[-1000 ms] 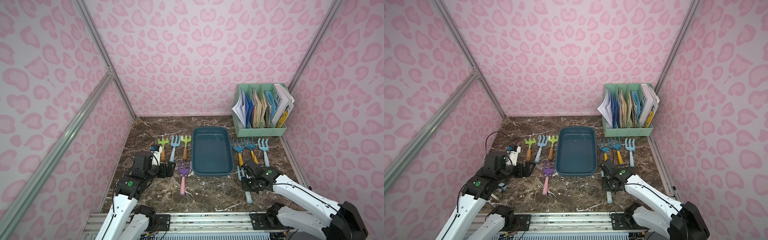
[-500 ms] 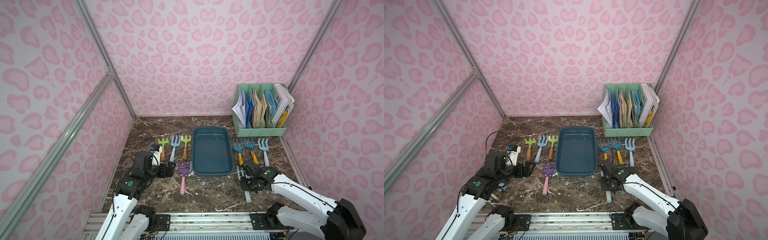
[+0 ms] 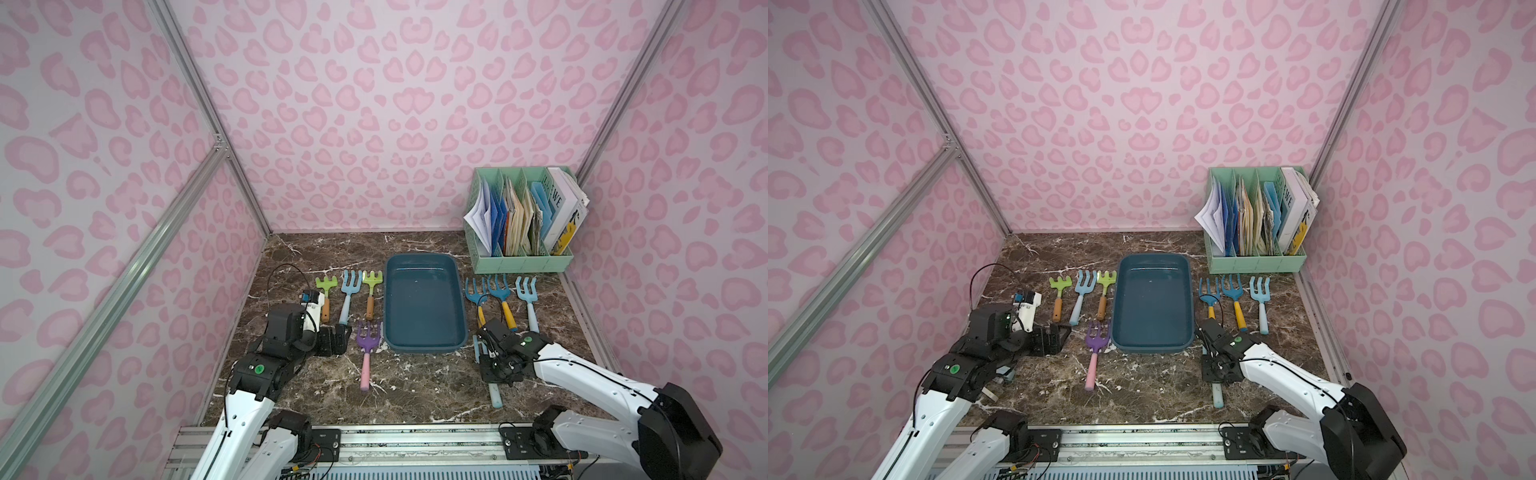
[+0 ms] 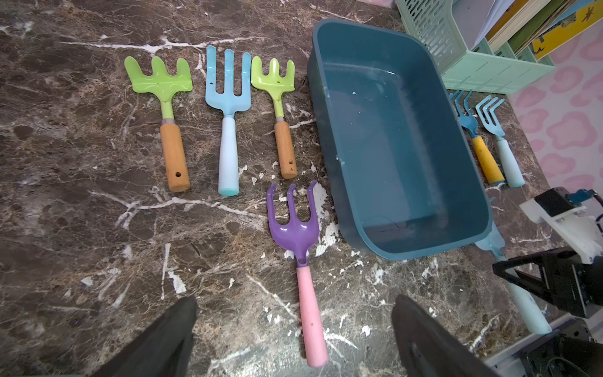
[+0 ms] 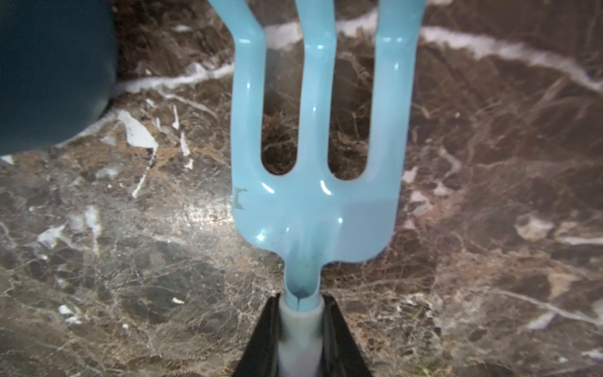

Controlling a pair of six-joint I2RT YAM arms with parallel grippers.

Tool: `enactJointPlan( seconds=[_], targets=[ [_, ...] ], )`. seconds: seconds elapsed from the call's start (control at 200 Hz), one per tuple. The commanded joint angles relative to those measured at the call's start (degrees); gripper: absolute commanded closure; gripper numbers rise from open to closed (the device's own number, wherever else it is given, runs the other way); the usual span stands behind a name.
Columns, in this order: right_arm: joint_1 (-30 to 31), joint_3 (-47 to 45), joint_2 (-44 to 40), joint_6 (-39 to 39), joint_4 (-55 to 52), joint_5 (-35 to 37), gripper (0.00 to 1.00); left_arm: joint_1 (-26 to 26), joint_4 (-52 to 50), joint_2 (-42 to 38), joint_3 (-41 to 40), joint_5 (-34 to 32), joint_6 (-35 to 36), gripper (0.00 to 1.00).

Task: Take the hand rake out of the storage box
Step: Place the rake at the center of the board.

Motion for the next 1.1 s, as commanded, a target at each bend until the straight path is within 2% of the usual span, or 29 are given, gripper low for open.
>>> enactJointPlan(
  seconds=[0.0,0.48,0.825,0.955,1.1],
  targets=[
    [0.0,-0.1,0.5,0.2,0.7,-0.3,0.91,-0.1,0.5,-0.3,-0.1,0.5,0.8,0.03],
    [-0.8,-0.1,0.7,0.5,0.3,1.3,0.87,-0.6,0.4,-0.4,-0.1,0.1,0.9,0.03],
    [0.4,0.4,0.8,2.2,-0.7,4.4,0.75,-0.7,0.3,-0.3,-0.1,-0.3,0.9,0.03],
    [1.9,3.2,-1.8,3.5,-3.1,7.0,0.63,-0.7,-0.1,-0.4,0.0,-1.7,0.9,0.03],
    [2.2,6.0,-5.5,3.9,-4.4,9.1,0.39,-0.7,-1.1,-0.7,0.4,-5.5,0.5,0.03]
  ],
)
